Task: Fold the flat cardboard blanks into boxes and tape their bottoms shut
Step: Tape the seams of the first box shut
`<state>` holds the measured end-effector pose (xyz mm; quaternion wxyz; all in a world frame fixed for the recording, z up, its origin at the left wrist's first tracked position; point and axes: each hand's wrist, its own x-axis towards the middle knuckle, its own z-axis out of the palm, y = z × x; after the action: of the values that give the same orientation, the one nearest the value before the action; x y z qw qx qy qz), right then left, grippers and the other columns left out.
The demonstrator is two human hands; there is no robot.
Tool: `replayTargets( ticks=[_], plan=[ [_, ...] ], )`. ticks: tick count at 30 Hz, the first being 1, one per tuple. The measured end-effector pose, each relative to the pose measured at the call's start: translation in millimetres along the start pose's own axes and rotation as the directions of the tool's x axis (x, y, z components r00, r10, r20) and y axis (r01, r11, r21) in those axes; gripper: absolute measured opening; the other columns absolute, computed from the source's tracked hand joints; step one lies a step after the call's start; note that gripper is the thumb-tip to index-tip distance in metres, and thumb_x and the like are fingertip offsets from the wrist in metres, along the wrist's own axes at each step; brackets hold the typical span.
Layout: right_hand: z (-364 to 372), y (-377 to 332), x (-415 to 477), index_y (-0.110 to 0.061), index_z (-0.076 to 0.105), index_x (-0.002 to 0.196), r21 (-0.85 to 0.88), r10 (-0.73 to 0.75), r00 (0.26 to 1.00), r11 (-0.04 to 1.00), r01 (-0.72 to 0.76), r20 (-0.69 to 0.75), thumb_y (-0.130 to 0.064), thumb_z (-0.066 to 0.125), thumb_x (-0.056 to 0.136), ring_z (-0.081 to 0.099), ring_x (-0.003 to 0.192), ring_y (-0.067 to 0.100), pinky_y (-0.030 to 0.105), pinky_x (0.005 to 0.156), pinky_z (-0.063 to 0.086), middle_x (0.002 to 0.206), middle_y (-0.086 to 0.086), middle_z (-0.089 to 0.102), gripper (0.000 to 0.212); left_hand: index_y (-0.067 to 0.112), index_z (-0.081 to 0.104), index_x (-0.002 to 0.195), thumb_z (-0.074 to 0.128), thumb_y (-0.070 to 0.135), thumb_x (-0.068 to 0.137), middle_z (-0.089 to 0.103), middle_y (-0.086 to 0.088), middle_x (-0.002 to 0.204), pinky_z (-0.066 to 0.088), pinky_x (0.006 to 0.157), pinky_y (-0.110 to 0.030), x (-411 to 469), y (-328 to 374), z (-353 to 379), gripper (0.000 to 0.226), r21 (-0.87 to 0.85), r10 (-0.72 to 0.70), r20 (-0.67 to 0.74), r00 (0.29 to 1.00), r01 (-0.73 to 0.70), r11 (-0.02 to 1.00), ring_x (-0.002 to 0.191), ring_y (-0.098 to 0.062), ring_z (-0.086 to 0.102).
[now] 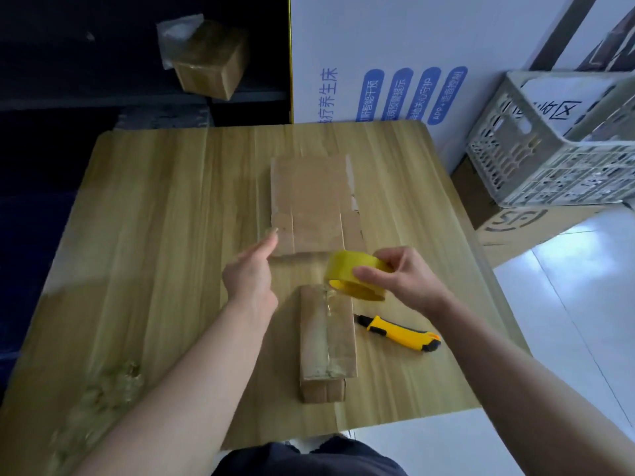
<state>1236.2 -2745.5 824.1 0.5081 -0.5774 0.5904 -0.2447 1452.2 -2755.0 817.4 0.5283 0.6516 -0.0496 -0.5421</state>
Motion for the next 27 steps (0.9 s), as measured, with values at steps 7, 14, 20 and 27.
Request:
replayTargets(
  ticks=[7,14,20,27],
  plan=[
    [-41,25,19,-0.013,0.056,0.057,-0.119,0.099,0.995,0.988,-0.100,-0.012,-0.038,0.082,0.072,0.042,0.044,0.008,0.021,0.043,0.033,0.048,-0.006,0.043,0.040,0.023,0.072,0.086,0.081,0.020,0.074,0.068,0.014,0.092,0.025,0.110,-0.036,-8,-46,-19,0.015,0.027,-0.114,0.005,0.993,0.114,0.993,0.117,-0.014,0.052],
    [-42,47,32,-0.007,0.061,0.065,-0.336,0.116,0.993,0.936,-0.103,0.019,-0.038,0.079,0.075,0.047,0.052,0.012,0.026,0.050,0.039,0.057,0.001,0.049,0.038,0.014,0.073,0.095,0.078,0.010,0.078,0.070,0.012,0.084,0.037,0.089,-0.021,0,-75,-11,0.019,-0.029,-0.062,-0.051,0.997,0.060,0.998,0.080,0.007,0.057],
    [-39,57,38,-0.007,0.062,0.066,-0.408,0.098,0.995,0.909,-0.086,0.009,-0.042,0.078,0.074,0.045,0.052,0.012,0.022,0.046,0.037,0.056,0.000,0.048,0.039,0.018,0.074,0.091,0.078,0.014,0.078,0.072,0.014,0.079,0.043,0.099,-0.024,2,-85,-8,0.014,-0.059,-0.061,-0.077,0.995,0.056,0.997,0.087,0.003,0.062],
    [-38,57,41,-0.010,0.061,0.065,-0.450,0.085,0.996,0.890,-0.071,0.011,-0.043,0.077,0.074,0.045,0.053,0.013,0.027,0.049,0.039,0.057,0.000,0.048,0.037,0.018,0.075,0.086,0.082,0.018,0.074,0.076,0.003,0.092,0.047,0.103,-0.035,9,-89,-6,0.014,-0.047,-0.068,-0.107,0.992,0.063,0.997,0.100,-0.013,0.068]
  ],
)
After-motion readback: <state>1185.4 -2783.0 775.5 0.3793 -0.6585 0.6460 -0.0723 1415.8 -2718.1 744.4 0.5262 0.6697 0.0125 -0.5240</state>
